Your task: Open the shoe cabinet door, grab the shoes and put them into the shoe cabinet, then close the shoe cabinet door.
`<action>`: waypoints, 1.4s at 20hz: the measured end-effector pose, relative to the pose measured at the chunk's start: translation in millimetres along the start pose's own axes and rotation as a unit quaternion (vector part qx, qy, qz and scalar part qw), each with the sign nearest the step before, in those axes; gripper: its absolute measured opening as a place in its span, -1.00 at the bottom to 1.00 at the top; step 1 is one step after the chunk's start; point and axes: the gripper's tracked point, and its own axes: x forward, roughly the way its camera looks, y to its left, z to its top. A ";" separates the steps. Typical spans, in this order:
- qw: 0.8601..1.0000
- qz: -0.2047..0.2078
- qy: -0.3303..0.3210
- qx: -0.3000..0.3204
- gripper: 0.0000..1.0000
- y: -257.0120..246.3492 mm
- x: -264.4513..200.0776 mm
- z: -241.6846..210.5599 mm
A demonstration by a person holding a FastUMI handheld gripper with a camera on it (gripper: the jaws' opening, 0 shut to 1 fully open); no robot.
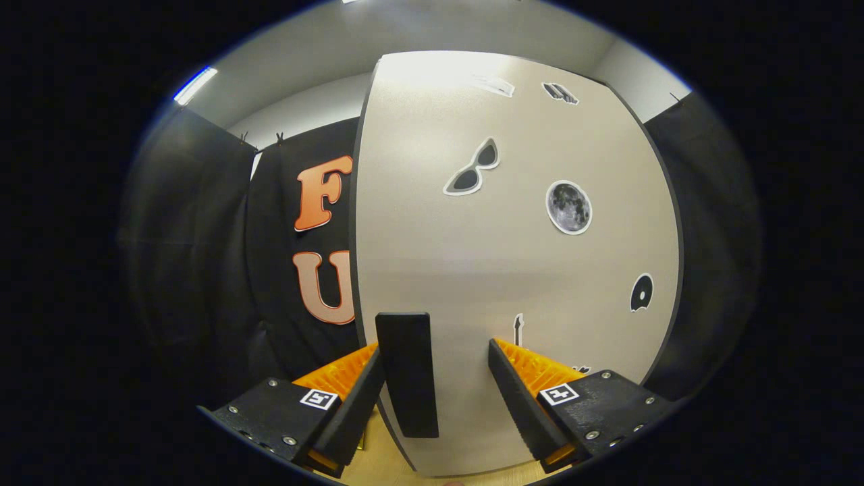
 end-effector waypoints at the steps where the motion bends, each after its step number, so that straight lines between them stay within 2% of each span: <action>1: 1.000 -0.003 0.000 -0.003 0.86 -0.9 -0.3 0.0; 7: 1.000 -0.001 -0.006 0.003 0.87 2.2 -2.1 8.1; 10: 1.000 0.004 -0.012 0.000 0.87 7.1 -20.9 18.9; 14: 1.000 0.002 -0.008 -0.003 0.87 -4.5 -69.7 22.4; 19: 1.000 -0.010 0.006 -0.005 0.87 -28.8 -152.5 19.4; 24: 0.999 -0.036 -0.010 -0.011 0.87 -52.6 -228.6 37.7; 28: 0.999 -0.049 -0.010 -0.008 0.87 -64.2 -268.3 44.9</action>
